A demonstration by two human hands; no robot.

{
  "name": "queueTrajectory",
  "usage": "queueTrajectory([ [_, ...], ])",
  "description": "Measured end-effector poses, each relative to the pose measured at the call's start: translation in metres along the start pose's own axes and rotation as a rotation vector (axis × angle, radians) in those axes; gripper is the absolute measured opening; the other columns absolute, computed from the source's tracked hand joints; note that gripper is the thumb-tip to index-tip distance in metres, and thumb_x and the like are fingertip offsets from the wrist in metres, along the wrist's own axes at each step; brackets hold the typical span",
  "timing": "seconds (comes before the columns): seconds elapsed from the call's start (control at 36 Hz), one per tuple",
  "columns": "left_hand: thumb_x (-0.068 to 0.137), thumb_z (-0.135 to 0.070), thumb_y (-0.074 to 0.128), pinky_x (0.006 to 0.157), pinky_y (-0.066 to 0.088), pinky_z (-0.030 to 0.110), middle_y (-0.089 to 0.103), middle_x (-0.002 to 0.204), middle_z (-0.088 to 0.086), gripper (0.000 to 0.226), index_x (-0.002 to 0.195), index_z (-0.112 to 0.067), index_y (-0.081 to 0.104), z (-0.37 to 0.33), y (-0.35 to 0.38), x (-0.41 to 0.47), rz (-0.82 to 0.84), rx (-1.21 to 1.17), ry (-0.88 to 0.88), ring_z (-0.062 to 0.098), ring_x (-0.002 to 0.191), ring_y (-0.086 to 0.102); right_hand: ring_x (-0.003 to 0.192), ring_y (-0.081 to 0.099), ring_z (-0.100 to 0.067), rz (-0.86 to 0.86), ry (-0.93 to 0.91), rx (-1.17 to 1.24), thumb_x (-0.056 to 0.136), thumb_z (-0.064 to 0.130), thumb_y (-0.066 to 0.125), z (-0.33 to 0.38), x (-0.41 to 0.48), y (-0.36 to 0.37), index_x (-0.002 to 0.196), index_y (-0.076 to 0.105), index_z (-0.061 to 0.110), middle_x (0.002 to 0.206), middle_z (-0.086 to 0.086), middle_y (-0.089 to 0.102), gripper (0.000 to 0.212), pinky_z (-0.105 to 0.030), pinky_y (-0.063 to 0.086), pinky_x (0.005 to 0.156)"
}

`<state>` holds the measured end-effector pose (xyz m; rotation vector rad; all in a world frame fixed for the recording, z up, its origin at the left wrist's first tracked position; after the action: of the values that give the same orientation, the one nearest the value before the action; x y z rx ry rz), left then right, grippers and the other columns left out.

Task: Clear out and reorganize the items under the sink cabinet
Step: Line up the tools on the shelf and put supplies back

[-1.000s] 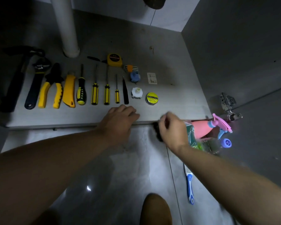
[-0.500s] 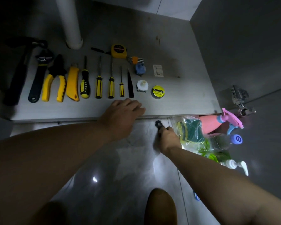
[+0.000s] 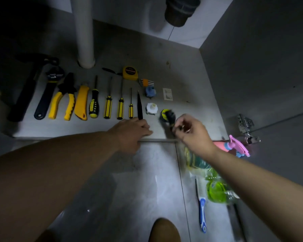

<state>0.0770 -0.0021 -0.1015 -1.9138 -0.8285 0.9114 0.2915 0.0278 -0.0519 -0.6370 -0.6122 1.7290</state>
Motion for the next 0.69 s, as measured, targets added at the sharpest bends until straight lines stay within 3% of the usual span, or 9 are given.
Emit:
queueTrajectory([
  [0.11, 0.091, -0.02, 0.062, 0.12, 0.021, 0.035, 0.023, 0.162, -0.012, 0.074, 0.158, -0.035, 0.031, 0.008, 0.006, -0.002, 0.022, -0.125, -0.005, 0.014, 0.148, 0.019, 0.082, 0.064, -0.015, -0.262, 0.097, 0.027, 0.08, 0.006, 0.069, 0.004, 0.056, -0.01, 0.084, 0.06, 0.025, 0.082, 0.01, 0.066, 0.021, -0.028, 0.049, 0.075],
  [0.22, 0.09, -0.024, 0.064, 0.121, 0.02, 0.037, 0.024, 0.161, -0.014, 0.074, 0.156, -0.037, 0.034, 0.011, 0.009, 0.0, 0.005, -0.171, -0.014, 0.013, 0.148, 0.019, 0.088, 0.068, -0.028, -0.363, 0.24, 0.041, 0.079, 0.007, 0.062, 0.001, 0.099, -0.003, 0.09, 0.063, 0.02, 0.09, -0.004, 0.071, 0.017, -0.037, 0.055, 0.076],
  [0.42, 0.087, -0.023, 0.067, 0.122, 0.015, 0.036, 0.024, 0.159, -0.016, 0.074, 0.154, -0.039, 0.038, 0.014, 0.013, 0.0, -0.01, -0.266, -0.026, 0.009, 0.15, 0.016, 0.097, 0.068, -0.024, -0.307, 0.353, -0.047, 0.081, 0.008, 0.063, -0.011, 0.123, 0.018, 0.097, 0.069, 0.021, 0.099, -0.001, 0.073, 0.022, -0.023, 0.048, 0.074],
  [0.58, 0.087, -0.024, 0.068, 0.123, 0.015, 0.037, 0.025, 0.158, -0.016, 0.073, 0.152, -0.039, 0.04, 0.017, 0.014, 0.001, -0.022, -0.28, -0.017, 0.01, 0.149, 0.018, 0.103, 0.065, -0.021, -0.241, 0.256, -0.088, 0.083, 0.009, 0.065, -0.013, 0.115, 0.029, 0.107, 0.073, 0.025, 0.109, 0.001, 0.073, 0.03, -0.02, 0.042, 0.076],
  [0.69, 0.087, -0.026, 0.068, 0.122, 0.017, 0.039, 0.025, 0.158, -0.016, 0.074, 0.153, -0.04, 0.039, 0.015, 0.014, 0.001, -0.018, -0.242, -0.016, 0.011, 0.148, 0.019, 0.107, 0.066, -0.02, -0.184, 0.215, -0.021, 0.085, 0.007, 0.064, -0.012, 0.109, 0.027, 0.118, 0.072, 0.024, 0.116, 0.0, 0.072, 0.038, -0.028, 0.053, 0.093],
])
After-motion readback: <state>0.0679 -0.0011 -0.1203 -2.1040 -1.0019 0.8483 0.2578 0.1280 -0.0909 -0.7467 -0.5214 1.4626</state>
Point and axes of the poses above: each hand's wrist, its own x-axis towards the middle knuckle, its own y-axis out of the palm, z = x × y, the point moved 4 cm from there along x, towards the middle knuckle
